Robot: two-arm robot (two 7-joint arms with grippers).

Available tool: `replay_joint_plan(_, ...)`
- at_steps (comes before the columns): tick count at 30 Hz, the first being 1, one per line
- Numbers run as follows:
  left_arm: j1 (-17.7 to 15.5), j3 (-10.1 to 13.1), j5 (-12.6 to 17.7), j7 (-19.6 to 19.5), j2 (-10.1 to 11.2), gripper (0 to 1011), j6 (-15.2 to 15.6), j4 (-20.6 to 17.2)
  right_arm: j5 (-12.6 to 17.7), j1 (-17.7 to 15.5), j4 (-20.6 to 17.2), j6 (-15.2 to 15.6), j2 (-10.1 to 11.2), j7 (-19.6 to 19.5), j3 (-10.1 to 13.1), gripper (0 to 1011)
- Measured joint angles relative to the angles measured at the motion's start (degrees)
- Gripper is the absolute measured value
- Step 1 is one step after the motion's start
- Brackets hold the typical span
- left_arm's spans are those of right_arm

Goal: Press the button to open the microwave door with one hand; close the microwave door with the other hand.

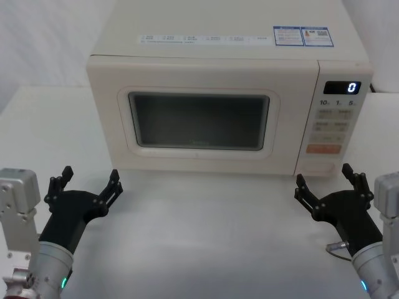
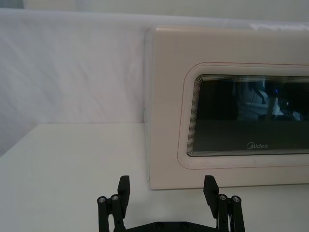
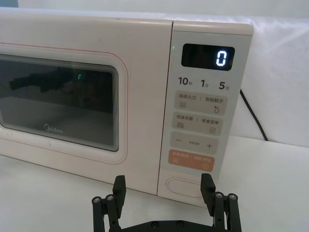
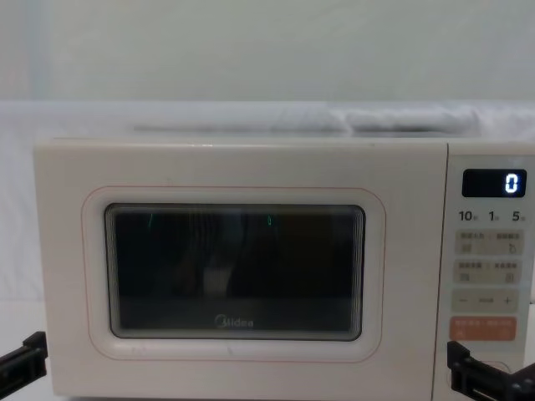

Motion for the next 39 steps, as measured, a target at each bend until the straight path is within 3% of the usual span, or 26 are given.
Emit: replay_joint_plan(39,0.0,0.0,0.0,0.0,0.0,1001,0.0,0.0,0.0,0.0,0.0,0.0,0.0,0.0,0.0,1002)
